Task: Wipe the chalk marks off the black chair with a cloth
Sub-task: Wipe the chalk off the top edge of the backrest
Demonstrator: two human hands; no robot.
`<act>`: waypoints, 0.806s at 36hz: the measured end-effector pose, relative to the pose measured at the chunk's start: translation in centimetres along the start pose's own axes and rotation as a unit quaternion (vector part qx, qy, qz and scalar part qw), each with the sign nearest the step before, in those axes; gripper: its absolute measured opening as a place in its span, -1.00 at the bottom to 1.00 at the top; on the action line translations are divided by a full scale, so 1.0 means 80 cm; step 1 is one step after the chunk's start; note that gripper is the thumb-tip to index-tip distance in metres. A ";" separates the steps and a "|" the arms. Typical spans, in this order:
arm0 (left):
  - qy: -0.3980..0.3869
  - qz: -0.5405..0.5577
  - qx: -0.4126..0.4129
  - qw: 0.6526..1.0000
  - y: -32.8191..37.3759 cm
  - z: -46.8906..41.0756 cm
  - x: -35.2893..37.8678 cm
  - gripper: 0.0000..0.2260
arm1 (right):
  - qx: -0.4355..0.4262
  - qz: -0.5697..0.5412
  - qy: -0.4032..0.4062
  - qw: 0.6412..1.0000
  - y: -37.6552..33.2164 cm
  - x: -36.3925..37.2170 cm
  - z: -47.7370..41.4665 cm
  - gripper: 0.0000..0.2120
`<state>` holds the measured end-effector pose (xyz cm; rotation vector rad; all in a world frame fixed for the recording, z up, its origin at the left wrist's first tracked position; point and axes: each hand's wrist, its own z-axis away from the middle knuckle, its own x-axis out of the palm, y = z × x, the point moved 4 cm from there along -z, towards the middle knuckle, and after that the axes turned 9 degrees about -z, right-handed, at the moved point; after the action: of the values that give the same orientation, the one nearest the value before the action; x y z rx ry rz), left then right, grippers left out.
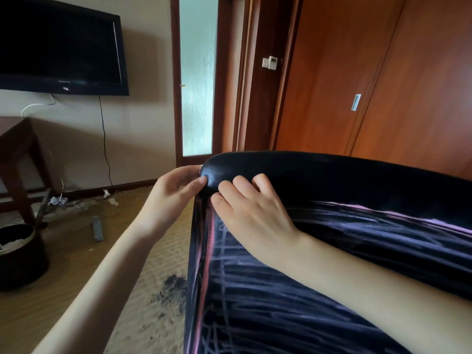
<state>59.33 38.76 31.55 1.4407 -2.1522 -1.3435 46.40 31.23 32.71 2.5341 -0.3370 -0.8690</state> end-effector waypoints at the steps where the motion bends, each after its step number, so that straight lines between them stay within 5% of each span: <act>1: 0.001 0.001 0.002 1.000 0.001 0.001 0.001 -0.85 | 0.005 -0.002 -0.009 1.000 0.002 0.000 0.002 -0.57; 4: 0.005 0.009 0.002 1.000 0.003 0.001 0.002 -0.82 | 0.016 -0.005 -0.029 0.999 0.012 -0.005 0.010 -0.69; 9: 0.012 0.013 0.000 1.000 0.003 0.002 0.001 -0.82 | 0.052 -0.040 -0.066 0.996 0.039 -0.025 0.029 -0.51; 14: 0.016 0.012 -0.006 1.000 0.001 0.003 0.001 -0.83 | 0.084 -0.031 -0.112 0.990 0.074 -0.047 0.053 -0.69; 20: 0.012 0.006 -0.016 1.000 0.001 0.003 0.000 -0.86 | 0.120 -0.044 -0.140 0.982 0.098 -0.074 0.065 -0.68; 29: 0.011 0.017 -0.025 0.999 0.002 0.005 0.002 -0.86 | 0.070 -0.153 -0.143 0.975 -0.008 -0.034 -0.028 -0.86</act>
<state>58.89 38.91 31.41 1.3875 -2.1051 -1.3543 45.80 33.52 35.40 2.6340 -0.0943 -1.3785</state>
